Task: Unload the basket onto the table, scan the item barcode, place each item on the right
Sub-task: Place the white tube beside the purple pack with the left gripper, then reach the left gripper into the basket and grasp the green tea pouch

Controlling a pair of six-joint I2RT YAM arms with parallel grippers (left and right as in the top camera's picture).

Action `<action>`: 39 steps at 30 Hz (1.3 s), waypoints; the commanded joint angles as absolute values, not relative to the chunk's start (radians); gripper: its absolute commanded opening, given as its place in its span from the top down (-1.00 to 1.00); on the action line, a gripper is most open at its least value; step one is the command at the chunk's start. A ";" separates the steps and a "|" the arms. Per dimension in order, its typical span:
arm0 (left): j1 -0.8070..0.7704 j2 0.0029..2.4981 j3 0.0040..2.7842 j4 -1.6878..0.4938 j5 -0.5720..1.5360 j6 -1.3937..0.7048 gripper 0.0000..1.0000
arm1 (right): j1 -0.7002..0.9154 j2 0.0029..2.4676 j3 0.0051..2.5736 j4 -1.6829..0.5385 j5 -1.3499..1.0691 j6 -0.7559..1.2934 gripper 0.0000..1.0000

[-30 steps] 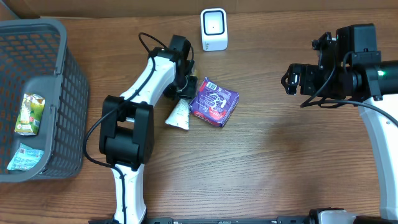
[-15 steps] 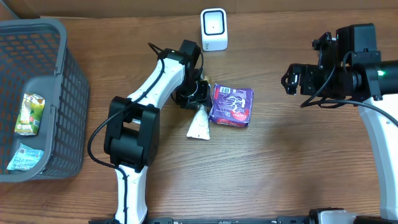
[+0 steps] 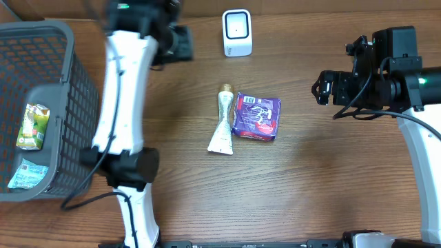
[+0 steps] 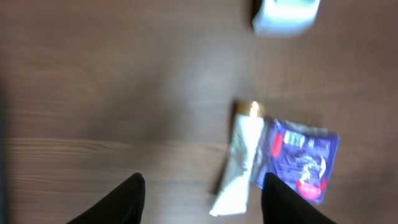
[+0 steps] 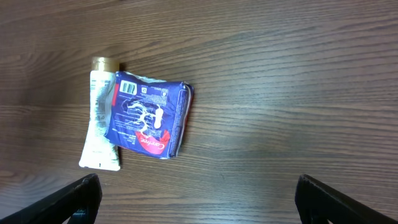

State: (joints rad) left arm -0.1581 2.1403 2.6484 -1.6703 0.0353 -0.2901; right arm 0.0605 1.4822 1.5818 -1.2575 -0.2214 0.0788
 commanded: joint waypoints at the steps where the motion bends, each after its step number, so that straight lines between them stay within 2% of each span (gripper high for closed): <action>1: -0.070 2.039 2.738 -1.690 -0.008 -0.226 -0.03 | 0.061 1.483 1.589 -1.254 -0.226 0.081 -1.00; 8: 0.162 1.820 2.664 -1.690 -0.010 -0.224 -0.05 | 0.061 1.483 1.589 -1.266 -0.226 0.081 -1.00; 15: 0.402 1.617 2.403 -1.690 -0.020 -0.260 -0.08 | 0.061 1.483 1.589 -1.258 -0.227 0.081 -1.00; 21: 0.573 1.581 2.220 -1.646 0.072 -0.303 -0.05 | 0.061 1.483 1.589 -1.259 -0.227 0.081 -1.00; 26: 0.654 1.582 2.106 -1.477 0.035 -0.302 -0.07 | 0.061 1.483 1.589 -1.259 -0.226 0.081 -1.00; 29: 0.682 1.582 2.027 -1.349 -0.057 -0.282 -0.26 | 0.061 1.483 1.589 -1.258 -0.226 0.081 -1.00; 33: 0.695 1.596 1.898 -1.213 -0.144 -0.240 -0.37 | 0.061 1.483 1.589 -1.250 -0.226 0.081 -1.00; 34: 0.696 1.605 1.866 -1.172 -0.165 -0.240 -0.50 | 0.061 1.483 1.589 -1.247 -0.226 0.081 -1.00; 36: 0.696 1.634 1.815 -1.087 -0.200 -0.239 -0.65 | 0.061 1.483 1.589 -1.243 -0.226 0.081 -1.00; 39: 0.695 1.703 1.784 -1.017 -0.229 -0.221 -0.71 | 0.061 1.483 1.589 -1.242 -0.226 0.078 -1.00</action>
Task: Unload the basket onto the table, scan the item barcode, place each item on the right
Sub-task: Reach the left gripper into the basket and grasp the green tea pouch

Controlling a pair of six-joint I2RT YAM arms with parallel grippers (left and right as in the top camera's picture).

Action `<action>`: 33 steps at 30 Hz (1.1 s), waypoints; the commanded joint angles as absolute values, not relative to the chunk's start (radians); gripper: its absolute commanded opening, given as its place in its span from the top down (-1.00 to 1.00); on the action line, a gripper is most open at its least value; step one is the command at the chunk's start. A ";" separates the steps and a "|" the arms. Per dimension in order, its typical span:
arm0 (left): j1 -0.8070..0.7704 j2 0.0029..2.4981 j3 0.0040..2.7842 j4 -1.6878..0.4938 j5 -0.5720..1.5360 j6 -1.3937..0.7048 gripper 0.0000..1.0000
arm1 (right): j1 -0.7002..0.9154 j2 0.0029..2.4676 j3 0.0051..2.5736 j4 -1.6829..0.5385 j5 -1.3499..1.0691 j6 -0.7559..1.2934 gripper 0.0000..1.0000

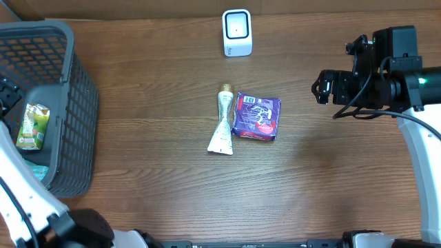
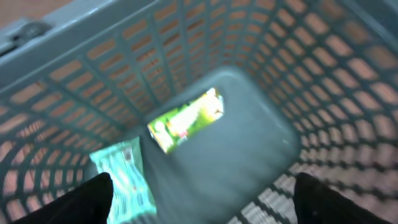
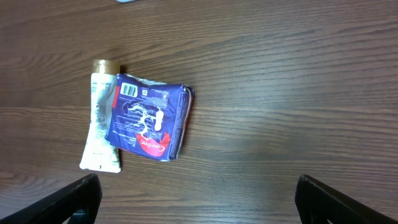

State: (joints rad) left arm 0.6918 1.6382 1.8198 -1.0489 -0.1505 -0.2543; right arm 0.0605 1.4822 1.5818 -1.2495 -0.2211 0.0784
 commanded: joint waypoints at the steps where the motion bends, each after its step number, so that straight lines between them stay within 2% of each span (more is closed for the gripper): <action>1: 0.695 1.732 1.784 -1.009 -0.229 -0.194 -0.71 | 0.061 1.483 1.589 -1.242 -0.226 0.078 -1.00; 11: 0.694 2.001 1.784 -0.953 -0.255 0.159 -0.68 | 0.061 1.483 1.589 -1.243 -0.226 0.078 -1.00; 21: 0.695 2.142 1.784 -0.891 -0.301 0.245 -0.79 | 0.061 1.483 1.588 -1.243 -0.227 0.082 -1.00; 26: 0.695 2.212 1.784 -0.903 -0.319 0.243 -0.70 | 0.061 1.483 1.589 -1.243 -0.227 0.082 -1.00; 27: 0.695 2.223 1.784 -0.908 -0.322 0.242 -0.63 | 0.061 1.483 1.589 -1.243 -0.227 0.082 -1.00; 29: 0.695 2.237 1.784 -0.915 -0.324 0.233 -0.32 | 0.061 1.483 1.588 -1.243 -0.227 0.082 -1.00; 31: 0.695 2.242 1.784 -0.918 -0.324 0.226 0.22 | 0.061 1.483 1.589 -1.243 -0.227 0.082 -1.00; 33: 0.695 2.241 1.785 -0.918 -0.325 0.221 0.67 | 0.061 1.483 1.588 -1.243 -0.227 0.082 -1.00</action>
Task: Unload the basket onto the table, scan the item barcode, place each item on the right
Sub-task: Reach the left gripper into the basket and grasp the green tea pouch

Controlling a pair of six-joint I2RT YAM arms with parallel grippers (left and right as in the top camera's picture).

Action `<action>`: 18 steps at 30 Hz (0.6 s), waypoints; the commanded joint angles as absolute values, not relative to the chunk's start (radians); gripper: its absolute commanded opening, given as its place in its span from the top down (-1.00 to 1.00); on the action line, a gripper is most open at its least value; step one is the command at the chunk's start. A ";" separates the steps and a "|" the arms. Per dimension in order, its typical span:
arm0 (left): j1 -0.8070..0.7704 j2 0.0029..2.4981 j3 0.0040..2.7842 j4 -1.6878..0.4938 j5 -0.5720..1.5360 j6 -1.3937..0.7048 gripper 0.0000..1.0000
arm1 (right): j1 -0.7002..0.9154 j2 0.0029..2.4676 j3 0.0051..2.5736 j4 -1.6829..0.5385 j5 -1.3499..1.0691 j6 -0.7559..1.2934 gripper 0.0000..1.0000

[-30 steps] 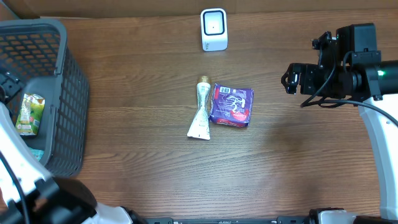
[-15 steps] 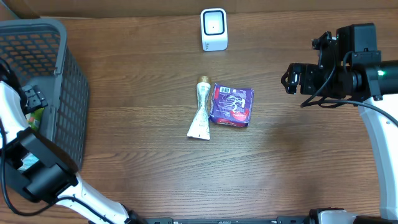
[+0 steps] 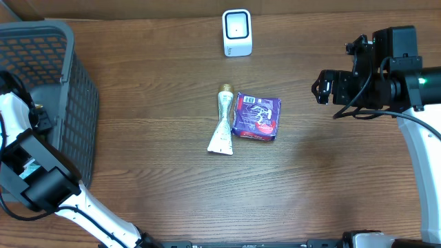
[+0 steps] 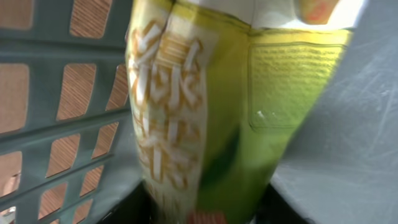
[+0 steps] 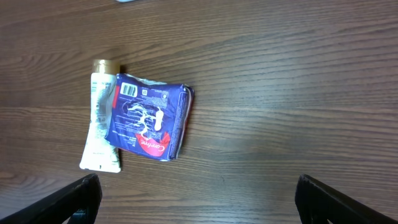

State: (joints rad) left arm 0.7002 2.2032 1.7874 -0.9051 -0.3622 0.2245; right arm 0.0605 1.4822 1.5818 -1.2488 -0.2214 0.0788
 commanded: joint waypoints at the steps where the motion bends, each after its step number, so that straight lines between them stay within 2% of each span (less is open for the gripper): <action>1: 0.695 2.240 1.785 -0.919 -0.325 0.221 0.86 | 0.061 1.483 1.589 -1.243 -0.227 0.082 -1.00; 2: 0.695 2.240 1.785 -0.922 -0.324 0.220 0.92 | 0.061 1.483 1.589 -1.243 -0.227 0.082 -1.00; 10: 0.659 2.160 1.839 -0.947 -0.321 0.142 0.92 | 0.061 1.483 1.588 -1.243 -0.226 0.082 -1.00; 18: 0.575 2.011 2.109 -1.034 -0.262 0.014 0.91 | 0.061 1.483 1.588 -1.237 -0.226 0.081 -1.00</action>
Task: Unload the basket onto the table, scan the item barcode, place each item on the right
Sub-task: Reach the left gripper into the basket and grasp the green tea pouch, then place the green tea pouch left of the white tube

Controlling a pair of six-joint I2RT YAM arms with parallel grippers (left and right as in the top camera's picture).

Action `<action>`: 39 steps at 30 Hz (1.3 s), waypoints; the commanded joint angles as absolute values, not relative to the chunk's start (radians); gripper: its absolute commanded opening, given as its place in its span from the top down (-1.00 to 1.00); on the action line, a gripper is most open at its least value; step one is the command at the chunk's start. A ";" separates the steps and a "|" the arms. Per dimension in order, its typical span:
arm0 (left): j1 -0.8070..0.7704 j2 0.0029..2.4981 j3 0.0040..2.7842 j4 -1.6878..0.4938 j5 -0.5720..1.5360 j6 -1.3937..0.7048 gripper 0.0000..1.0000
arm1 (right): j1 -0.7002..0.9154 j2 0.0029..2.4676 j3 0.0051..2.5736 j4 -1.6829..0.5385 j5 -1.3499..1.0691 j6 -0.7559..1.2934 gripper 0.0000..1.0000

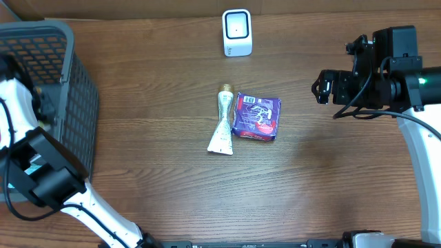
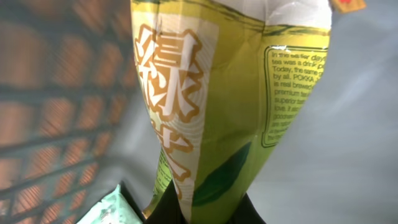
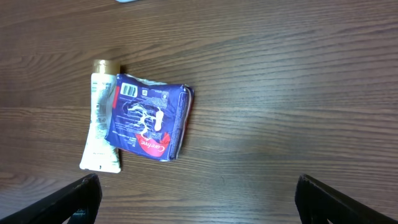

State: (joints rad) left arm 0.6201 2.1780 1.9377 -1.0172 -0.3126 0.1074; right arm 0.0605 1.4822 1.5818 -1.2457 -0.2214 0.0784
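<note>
A green tea pouch [image 2: 230,106] with white characters fills the left wrist view. My left gripper [image 2: 200,210] is shut on its lower end, inside the grey basket [image 1: 62,89]. In the overhead view the left arm [image 1: 17,110] reaches into the basket and hides the pouch and the gripper. The white scanner [image 1: 237,32] stands at the table's far edge. My right gripper [image 3: 199,205] hangs open above the table, to the right of the purple pack [image 3: 148,122], with nothing between its fingers.
A white tube with a gold cap [image 1: 222,120] lies against the purple pack [image 1: 256,116] at the table's middle. A mint-green packet [image 2: 102,208] lies in the basket below the pouch. The basket's lattice wall [image 2: 56,93] rises to the left.
The green pouch was pressed close to the basket's wall and floor. Now it hangs in my shut left gripper, farther from the wall, with the mint-green packet showing below. The right arm has not moved.
My left gripper was open over the table beside the tube and the purple pack. Then it was open above the basket, over the green pouch and the mint-green packet. Then it was down round the pouch, and now holds it.
</note>
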 commanded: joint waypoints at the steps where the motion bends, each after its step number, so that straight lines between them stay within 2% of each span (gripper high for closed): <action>1: 0.562 1.990 2.149 -1.058 -0.250 -0.007 0.92 | 0.061 1.483 1.588 -1.237 -0.226 0.081 -1.00; 5: 0.492 1.896 2.262 -1.184 -0.185 -0.049 0.91 | 0.061 1.483 1.589 -1.237 -0.226 0.081 -1.00; 12: 0.314 1.734 2.282 -1.372 -0.113 -0.099 0.91 | 0.061 1.483 1.589 -1.240 -0.227 0.082 -1.00; 17: 0.139 1.728 2.259 -1.471 0.040 -0.123 0.92 | 0.061 1.483 1.589 -1.235 -0.227 0.082 -1.00; 20: 0.038 1.744 2.181 -1.485 0.049 -0.177 0.91 | 0.061 1.483 1.588 -1.235 -0.226 0.082 -1.00; 24: -0.087 1.752 1.969 -1.406 0.049 -0.240 0.91 | 0.061 1.483 1.588 -1.235 -0.226 0.081 -1.00; 29: -0.197 1.754 1.650 -1.201 0.069 -0.319 0.92 | 0.061 1.483 1.588 -1.236 -0.226 0.081 -1.00; 37: -0.290 1.754 1.292 -0.827 0.086 -0.406 0.92 | 0.061 1.483 1.588 -1.236 -0.227 0.082 -1.00; 39: -0.297 1.754 1.225 -0.735 0.087 -0.424 0.86 | 0.061 1.483 1.589 -1.236 -0.226 0.082 -1.00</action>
State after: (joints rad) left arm -0.2886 1.7741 1.2877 -0.8154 0.0792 -0.3653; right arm 0.0605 1.4822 1.5818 -1.2423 -0.2214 0.0788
